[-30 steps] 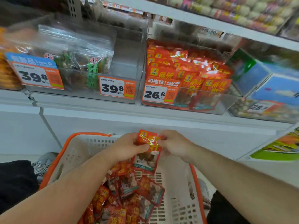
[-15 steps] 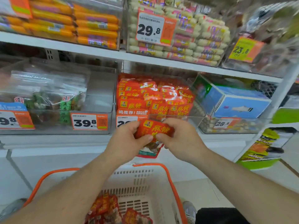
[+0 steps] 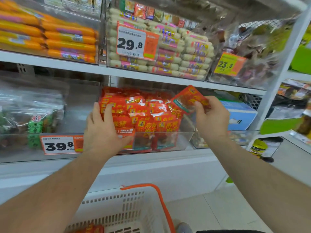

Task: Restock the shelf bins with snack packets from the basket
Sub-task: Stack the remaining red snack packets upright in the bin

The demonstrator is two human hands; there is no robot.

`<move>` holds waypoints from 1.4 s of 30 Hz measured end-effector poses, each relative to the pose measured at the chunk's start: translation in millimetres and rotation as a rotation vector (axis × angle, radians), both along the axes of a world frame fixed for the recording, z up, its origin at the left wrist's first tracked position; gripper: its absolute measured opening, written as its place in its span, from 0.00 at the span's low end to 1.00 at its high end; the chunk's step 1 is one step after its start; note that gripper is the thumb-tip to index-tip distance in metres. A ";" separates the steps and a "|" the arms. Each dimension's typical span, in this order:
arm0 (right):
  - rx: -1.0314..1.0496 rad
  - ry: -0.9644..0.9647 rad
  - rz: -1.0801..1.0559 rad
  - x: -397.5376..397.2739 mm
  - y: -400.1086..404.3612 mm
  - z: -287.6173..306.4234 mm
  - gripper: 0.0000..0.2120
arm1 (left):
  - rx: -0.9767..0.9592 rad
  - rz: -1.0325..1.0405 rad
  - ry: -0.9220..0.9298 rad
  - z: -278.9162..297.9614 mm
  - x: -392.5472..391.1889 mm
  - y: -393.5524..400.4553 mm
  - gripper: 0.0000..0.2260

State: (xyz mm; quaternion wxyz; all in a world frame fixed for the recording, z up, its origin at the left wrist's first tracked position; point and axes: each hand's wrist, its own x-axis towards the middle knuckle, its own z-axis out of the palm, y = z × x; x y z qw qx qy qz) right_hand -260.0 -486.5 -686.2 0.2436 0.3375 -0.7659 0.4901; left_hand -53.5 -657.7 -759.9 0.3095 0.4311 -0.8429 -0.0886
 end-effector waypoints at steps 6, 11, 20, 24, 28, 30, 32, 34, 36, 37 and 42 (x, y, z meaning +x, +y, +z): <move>0.223 -0.034 -0.100 -28.3 -27.3 0.1 0.07 | -0.038 0.022 -0.027 -0.4 -0.8 -1.9 0.53; 0.445 -0.013 -0.191 -42.0 -47.6 -6.9 0.09 | -0.051 0.021 -0.039 -1.2 -0.4 -2.1 0.52; 0.828 0.206 -0.360 -61.2 -80.2 -24.2 0.12 | -0.065 0.030 -0.066 -1.6 -0.7 -2.8 0.51; 0.973 0.244 -0.453 -71.6 -85.2 -22.9 0.12 | -0.084 0.033 -0.058 -3.7 -1.6 -3.8 0.50; 0.997 0.195 -0.419 -78.6 -85.9 -19.1 0.22 | -0.070 0.030 -0.060 -3.3 -1.6 -3.9 0.49; 0.989 0.179 -0.404 -79.9 -83.1 -18.2 0.25 | -0.061 0.022 -0.058 -2.8 -1.7 -4.5 0.49; 0.944 0.174 -0.374 -81.1 -77.9 -17.0 0.25 | -0.046 0.018 -0.057 -2.9 -1.6 -4.1 0.49; 0.828 0.137 -0.330 -79.3 -70.9 -14.7 0.23 | -0.038 0.011 -0.046 -2.3 -0.8 -3.2 0.49; 0.630 0.100 -0.290 -72.2 -64.2 -11.0 0.18 | -0.023 -0.006 -0.044 -0.7 -0.1 -2.8 0.49; 0.526 0.118 -0.265 -65.6 -61.5 -9.6 0.15 | -0.008 -0.016 -0.049 -0.5 -0.1 -3.8 0.50; 0.095 0.457 0.049 6.9 -55.4 -23.3 0.07 | -0.157 -0.117 0.085 -1.2 8.3 3.1 0.46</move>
